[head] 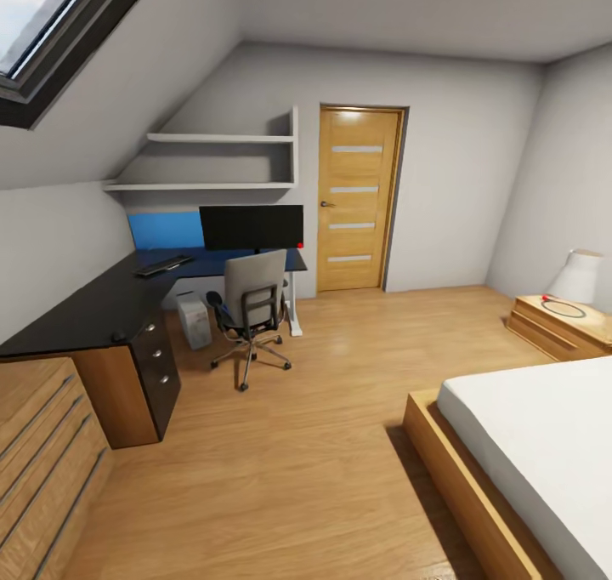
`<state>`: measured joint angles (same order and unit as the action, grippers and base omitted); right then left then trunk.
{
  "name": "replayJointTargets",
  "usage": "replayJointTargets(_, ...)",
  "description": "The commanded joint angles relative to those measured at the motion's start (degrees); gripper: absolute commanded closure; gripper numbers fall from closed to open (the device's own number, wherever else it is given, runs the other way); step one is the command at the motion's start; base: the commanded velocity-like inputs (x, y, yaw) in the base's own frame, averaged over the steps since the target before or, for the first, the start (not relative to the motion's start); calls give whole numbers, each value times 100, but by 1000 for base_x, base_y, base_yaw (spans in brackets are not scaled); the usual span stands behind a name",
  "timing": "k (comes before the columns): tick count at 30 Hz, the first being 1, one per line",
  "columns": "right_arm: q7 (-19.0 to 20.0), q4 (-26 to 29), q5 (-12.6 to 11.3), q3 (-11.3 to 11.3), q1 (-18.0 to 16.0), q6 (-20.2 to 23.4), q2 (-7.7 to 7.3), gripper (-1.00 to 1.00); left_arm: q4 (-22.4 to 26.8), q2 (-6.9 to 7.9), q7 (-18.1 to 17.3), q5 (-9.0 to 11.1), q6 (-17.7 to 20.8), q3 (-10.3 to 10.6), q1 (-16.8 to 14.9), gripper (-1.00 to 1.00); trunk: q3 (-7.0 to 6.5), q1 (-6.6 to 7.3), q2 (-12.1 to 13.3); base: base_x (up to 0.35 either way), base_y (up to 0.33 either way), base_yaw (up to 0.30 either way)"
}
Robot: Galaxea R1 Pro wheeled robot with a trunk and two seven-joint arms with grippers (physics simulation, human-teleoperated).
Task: In the bedroom, organize the workspace by keeping the computer under the desk, ensuring the monitor is on the desk, placing the keyboard on the desk next to the monitor, placing the mouse on the desk next to the keyboard, moving the folder from the swivel chair onto the desk next to the mouse, stacking the notebook on top of the folder with the pen on top of the notebook, and positioning the swivel chair next to the desk.
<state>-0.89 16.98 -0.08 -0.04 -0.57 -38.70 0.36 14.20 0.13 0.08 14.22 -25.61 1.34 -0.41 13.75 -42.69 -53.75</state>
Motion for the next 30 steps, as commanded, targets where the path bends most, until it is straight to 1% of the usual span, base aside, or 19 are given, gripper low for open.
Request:
replayJointTargets(1,-9,-12,4,6,-5,-20,5,-100,-34,-1,2,29,-31,20,-3,-100,7,0,-5,54,0,-230)
replayJointTargets(8,-8,-18,13,13,-5,-16,9,-100,-66,-4,6,28,-53,24,-3,-100,11,0,-5,241,0,-214)
replayJointTargets(15,-2,-73,-8,9,-5,9,22,-100,-69,-4,7,-7,-58,25,-3,-100,16,0,-5,319,0,-27)
replayJointTargets(16,-3,-449,-12,6,-5,16,22,-100,-67,-2,3,-9,-58,25,-3,-100,16,0,-5,324,0,-1)
replayJointTargets(17,-2,-577,-12,7,-5,16,21,-100,-67,0,5,-9,-58,25,-3,-100,16,0,-5,324,0,-1)
replayJointTargets(20,-6,-1216,-19,4,-5,22,13,-100,-69,3,5,-9,-58,25,-3,-100,16,0,-5,324,0,0)
replayJointTargets(22,-7,-1457,-19,-3,-5,21,10,-100,-68,4,3,-9,-58,25,-3,-100,17,0,-5,324,0,0)
replayJointTargets(26,-7,-1648,-18,-3,-5,20,8,-100,-69,4,2,-7,-58,25,-3,-100,17,0,-5,324,0,0)
replayJointTargets(30,-8,-1691,-20,4,-5,20,3,-100,-73,11,2,-7,-51,25,-3,-100,17,0,-5,324,0,0)
